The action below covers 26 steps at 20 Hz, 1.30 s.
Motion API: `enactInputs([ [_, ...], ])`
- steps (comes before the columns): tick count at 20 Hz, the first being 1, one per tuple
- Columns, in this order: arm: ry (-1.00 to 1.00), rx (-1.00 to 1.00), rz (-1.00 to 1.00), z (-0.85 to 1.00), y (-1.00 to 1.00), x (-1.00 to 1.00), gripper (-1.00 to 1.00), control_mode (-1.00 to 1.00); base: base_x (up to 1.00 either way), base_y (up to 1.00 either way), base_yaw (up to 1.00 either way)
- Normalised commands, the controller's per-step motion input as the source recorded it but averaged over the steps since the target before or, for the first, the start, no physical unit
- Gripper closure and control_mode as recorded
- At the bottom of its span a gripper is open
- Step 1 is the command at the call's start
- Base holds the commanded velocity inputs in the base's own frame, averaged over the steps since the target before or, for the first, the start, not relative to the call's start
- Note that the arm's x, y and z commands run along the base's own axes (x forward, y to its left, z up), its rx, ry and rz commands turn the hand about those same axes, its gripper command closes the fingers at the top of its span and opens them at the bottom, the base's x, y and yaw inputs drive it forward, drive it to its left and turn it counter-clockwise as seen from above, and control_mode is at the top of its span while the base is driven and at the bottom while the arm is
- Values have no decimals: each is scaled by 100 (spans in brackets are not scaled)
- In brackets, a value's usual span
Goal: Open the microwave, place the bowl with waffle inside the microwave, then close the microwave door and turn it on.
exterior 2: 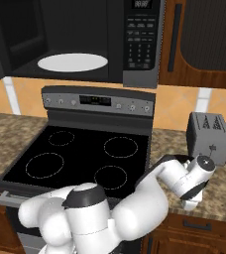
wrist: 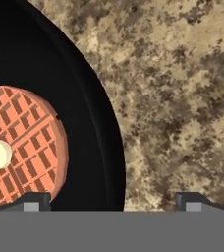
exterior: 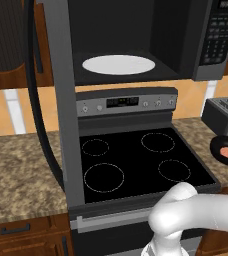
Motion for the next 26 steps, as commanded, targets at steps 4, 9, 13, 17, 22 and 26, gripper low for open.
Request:
enactInputs([
  [4, -1, 0, 0, -15, 0, 1, 100, -100, 0, 0, 0],
  [9, -3, 0, 0, -12, 0, 0, 100, -100, 0, 0, 0],
  [13, -2, 0, 0, -17, 0, 0, 100, -100, 0, 0, 0],
  [17, -4, 0, -1, -3, 0, -2, 100, -100, 0, 0, 0],
  [22, -12, -1, -3, 23, 0, -30, 100, -100, 0, 0, 0],
  [26, -40, -2, -3, 96, 16, -83, 100, -100, 0, 0, 0],
])
